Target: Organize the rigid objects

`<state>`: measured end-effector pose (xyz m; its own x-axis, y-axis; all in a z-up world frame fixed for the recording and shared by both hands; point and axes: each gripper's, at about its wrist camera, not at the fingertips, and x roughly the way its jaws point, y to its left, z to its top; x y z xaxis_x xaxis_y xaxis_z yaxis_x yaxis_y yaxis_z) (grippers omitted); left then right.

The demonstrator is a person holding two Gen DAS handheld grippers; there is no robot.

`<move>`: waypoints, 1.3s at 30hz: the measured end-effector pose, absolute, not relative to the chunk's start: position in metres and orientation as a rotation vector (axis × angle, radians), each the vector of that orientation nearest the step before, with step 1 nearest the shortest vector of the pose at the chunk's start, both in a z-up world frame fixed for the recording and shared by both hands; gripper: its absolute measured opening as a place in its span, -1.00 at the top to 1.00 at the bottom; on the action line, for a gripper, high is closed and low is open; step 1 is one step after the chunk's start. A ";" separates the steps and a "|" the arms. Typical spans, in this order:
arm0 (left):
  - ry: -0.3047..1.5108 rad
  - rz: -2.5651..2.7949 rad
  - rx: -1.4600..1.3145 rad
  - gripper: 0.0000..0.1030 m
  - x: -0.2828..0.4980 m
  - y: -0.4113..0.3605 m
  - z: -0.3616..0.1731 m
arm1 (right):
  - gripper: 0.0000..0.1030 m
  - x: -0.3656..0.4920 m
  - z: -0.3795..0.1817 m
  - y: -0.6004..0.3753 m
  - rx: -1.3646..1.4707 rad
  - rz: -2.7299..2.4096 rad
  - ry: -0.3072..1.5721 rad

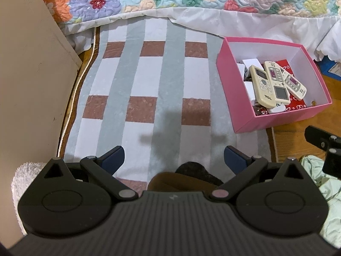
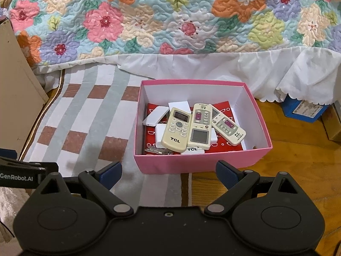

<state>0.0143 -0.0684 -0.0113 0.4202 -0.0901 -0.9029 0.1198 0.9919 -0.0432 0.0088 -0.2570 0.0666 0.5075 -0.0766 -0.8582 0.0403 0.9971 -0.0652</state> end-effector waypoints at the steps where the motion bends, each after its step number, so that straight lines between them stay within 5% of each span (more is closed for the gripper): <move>1: 1.129 -0.129 0.040 -0.96 0.014 -0.069 -0.012 | -0.88 0.009 0.066 -0.257 -0.038 -0.072 1.037; 39: 1.104 -0.097 0.064 -0.96 0.012 -0.063 -0.010 | -0.88 0.011 0.064 -0.253 -0.097 -0.075 1.042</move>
